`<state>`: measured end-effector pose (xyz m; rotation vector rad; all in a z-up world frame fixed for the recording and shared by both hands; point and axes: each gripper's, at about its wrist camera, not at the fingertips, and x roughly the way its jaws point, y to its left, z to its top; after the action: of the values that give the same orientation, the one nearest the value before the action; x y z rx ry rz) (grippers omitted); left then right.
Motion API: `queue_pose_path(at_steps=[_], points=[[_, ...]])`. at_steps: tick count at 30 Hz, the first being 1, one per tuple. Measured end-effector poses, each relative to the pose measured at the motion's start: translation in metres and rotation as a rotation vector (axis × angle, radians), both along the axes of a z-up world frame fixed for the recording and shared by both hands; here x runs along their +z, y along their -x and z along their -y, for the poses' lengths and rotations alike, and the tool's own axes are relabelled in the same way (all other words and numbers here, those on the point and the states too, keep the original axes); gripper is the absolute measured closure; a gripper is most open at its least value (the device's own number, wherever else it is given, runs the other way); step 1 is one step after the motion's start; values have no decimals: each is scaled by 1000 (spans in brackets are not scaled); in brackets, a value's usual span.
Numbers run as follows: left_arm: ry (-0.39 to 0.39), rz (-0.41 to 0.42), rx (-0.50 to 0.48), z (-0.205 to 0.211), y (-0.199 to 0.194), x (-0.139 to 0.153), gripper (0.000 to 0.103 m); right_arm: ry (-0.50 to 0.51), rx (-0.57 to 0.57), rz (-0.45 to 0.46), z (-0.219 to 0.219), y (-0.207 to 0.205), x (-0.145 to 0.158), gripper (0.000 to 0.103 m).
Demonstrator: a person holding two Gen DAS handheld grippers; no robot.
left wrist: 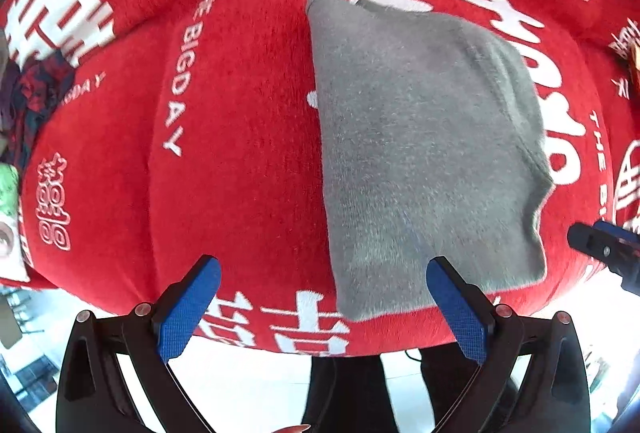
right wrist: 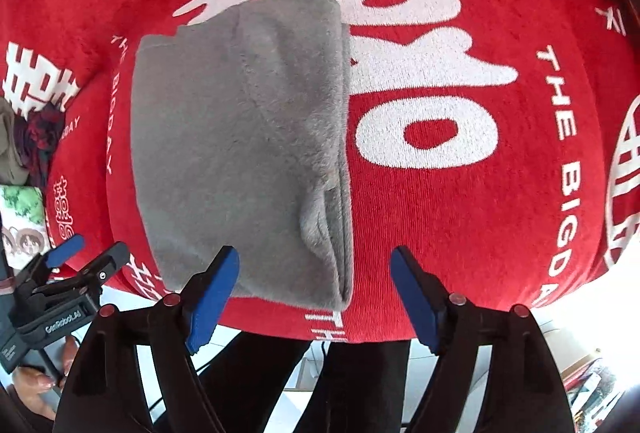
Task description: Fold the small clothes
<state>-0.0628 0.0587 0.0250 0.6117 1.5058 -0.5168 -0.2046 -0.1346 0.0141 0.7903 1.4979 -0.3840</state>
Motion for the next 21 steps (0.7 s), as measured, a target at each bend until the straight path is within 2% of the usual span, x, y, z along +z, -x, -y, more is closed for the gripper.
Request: queue_pose_path(at_steps=[6,12,15,21], points=[[25,17,-10,-8,2,36,0,87,27,16,-11,-4,38,17],[46,82,-30,-12,4,66,0,202,80,37,-26,-10,78,15],[59,94,-43,-13,4,74,0,217,83,50,-31,-8,90,15],[84,107,-23,-13,9,86,0,201,67,37,-35,-3,92,15]])
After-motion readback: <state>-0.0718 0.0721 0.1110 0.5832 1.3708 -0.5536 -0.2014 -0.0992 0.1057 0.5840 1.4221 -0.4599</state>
